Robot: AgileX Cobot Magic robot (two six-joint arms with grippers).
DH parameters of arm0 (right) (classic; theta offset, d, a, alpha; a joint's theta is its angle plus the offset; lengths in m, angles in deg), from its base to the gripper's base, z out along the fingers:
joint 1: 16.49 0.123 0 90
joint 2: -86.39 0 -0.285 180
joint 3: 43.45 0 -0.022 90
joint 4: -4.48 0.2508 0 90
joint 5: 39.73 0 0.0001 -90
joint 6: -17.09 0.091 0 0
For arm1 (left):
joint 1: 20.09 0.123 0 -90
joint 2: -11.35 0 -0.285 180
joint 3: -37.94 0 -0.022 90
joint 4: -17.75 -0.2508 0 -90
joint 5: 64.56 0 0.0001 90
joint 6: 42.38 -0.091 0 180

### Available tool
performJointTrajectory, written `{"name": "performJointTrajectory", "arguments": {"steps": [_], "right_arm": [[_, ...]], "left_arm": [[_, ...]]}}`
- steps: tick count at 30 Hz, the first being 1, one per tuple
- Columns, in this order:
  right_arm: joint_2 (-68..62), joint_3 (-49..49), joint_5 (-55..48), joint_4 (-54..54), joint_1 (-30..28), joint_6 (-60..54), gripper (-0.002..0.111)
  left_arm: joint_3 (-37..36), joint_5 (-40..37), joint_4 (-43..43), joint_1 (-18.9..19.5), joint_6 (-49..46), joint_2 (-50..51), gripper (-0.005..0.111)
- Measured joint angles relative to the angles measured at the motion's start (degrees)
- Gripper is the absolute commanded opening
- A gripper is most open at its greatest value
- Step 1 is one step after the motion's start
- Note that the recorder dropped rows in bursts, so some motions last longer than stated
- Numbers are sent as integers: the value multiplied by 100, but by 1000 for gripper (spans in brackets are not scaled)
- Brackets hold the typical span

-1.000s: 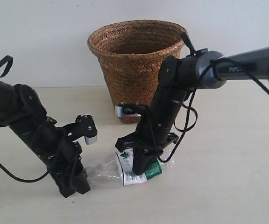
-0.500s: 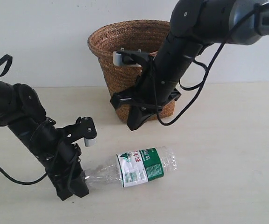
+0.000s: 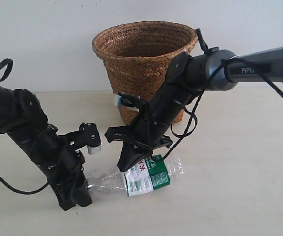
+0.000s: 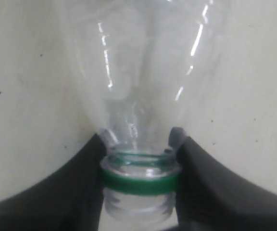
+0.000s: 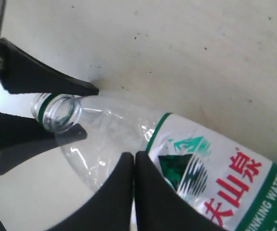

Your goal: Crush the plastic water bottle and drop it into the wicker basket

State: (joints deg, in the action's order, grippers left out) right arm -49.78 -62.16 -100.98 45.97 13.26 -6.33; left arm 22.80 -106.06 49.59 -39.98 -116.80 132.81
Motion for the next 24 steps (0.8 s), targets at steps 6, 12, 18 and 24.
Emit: {"name": "performJointTrajectory", "arguments": {"steps": [6, 12, 18, 24], "right_arm": [[-368, -73, 78, 149, -10, -55, 0], [-671, -144, 4, 371, -47, -84, 0], [-880, -307, -130, 434, -69, -49, 0], [-1179, -698, -395, 313, -69, 123, 0]], "left_arm": [[-10, 0, -43, 0, 0, 0, 4], [-10, 0, -96, 10, -11, 0, 4], [-10, 0, -108, 17, -11, 0, 4], [-10, 29, -98, 22, -11, 0, 4]]}}
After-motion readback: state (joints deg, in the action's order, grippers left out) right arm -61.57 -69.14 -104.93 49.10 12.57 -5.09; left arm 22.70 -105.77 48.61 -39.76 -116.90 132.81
